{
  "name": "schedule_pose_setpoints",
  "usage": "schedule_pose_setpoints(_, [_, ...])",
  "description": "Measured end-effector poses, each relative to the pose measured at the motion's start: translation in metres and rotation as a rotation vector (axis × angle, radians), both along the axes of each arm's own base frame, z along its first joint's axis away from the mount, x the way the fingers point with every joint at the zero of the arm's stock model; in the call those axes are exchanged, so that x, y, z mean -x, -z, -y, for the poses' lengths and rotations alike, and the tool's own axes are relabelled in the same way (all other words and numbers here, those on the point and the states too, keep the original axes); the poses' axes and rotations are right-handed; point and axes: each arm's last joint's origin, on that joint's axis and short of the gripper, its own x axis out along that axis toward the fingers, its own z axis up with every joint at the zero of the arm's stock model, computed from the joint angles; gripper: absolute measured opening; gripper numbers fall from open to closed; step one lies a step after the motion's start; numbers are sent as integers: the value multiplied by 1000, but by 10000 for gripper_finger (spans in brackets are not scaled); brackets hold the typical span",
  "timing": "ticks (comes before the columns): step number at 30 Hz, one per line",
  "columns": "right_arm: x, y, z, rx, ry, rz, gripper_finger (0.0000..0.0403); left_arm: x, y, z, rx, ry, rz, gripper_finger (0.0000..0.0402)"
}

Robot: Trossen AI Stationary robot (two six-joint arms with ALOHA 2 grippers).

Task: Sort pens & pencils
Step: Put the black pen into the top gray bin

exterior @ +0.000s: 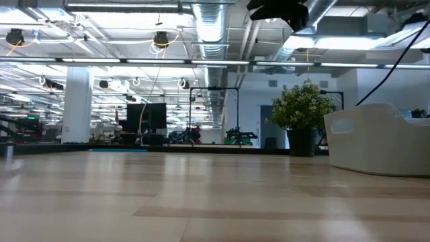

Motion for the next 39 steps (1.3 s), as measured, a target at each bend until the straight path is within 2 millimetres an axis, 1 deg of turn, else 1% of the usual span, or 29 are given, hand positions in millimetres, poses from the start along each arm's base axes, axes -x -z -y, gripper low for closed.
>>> schedule_pose_setpoints(5, [1, 1, 2, 47, -24, -26, 135, 0, 0, 0, 19, -64, -10, 222])
schedule_pose_setpoints(13, [1, 2, 1, 55, -35, -35, 134, 1, 0, -1, 6, -55, -18, 222])
schedule_pose_setpoints(18, [1, 2, 0, 55, -38, -34, 137, -1, 2, 1, -5, 3, -9, 222])
schedule_pose_setpoints(25, [1, 2, 0, 56, -38, -33, 135, -6, 27, 13, -32, 31, -123, 222])
schedule_pose_setpoints(31, [1, 2, 0, 57, -38, -33, 134, -13, 46, 20, -76, 19, -139, 222])
schedule_pose_setpoints(36, [1, 2, 0, 58, -39, -34, 134, -19, 59, 29, -38, 28, -136, 222])
schedule_pose_setpoints(39, [1, 2, 0, 60, -40, -34, 134, -21, 64, 32, -37, 13, -142, 222])
